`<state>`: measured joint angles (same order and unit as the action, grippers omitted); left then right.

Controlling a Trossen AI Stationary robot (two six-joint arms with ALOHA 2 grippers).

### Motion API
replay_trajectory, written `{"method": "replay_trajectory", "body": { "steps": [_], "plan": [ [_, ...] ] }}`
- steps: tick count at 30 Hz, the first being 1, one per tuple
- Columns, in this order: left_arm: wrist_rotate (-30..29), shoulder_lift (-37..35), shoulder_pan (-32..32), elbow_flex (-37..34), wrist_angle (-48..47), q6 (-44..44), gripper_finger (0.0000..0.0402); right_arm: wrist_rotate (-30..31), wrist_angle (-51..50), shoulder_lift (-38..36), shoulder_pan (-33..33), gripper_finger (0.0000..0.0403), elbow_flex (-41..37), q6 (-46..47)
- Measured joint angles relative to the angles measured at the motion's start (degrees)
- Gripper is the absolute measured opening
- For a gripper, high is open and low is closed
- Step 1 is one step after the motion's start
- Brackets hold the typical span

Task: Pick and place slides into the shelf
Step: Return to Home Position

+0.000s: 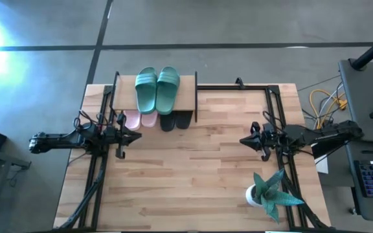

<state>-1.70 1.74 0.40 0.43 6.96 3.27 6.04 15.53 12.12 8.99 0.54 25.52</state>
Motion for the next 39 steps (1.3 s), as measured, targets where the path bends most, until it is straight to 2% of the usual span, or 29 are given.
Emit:
{"method": "replay_trajectory", "body": {
  "steps": [14, 19, 27, 39],
  "plan": [
    [0.3, 0.1, 0.0, 0.0, 0.2, 0.1, 0.0010, 0.0, -0.5, 0.4, 0.0, 0.0013, 0.0, 0.0],
    [0.3, 0.0, 0.0, 0.0, 0.4, 0.1, 0.0010, 1.7, -0.4, 0.7, 0.0, 0.0013, 0.0, -0.1],
    [2.5, 0.0, 0.0, 0.0, 0.4, 0.1, 0.0010, 2.6, -0.1, 0.7, 0.0, 0.0013, 0.0, -19.7],
    [2.8, 0.1, 0.0, 0.0, 0.1, 0.1, 0.0010, 2.6, -0.3, 0.7, 0.0, 0.0013, 0.0, -25.2]
  ]
}}
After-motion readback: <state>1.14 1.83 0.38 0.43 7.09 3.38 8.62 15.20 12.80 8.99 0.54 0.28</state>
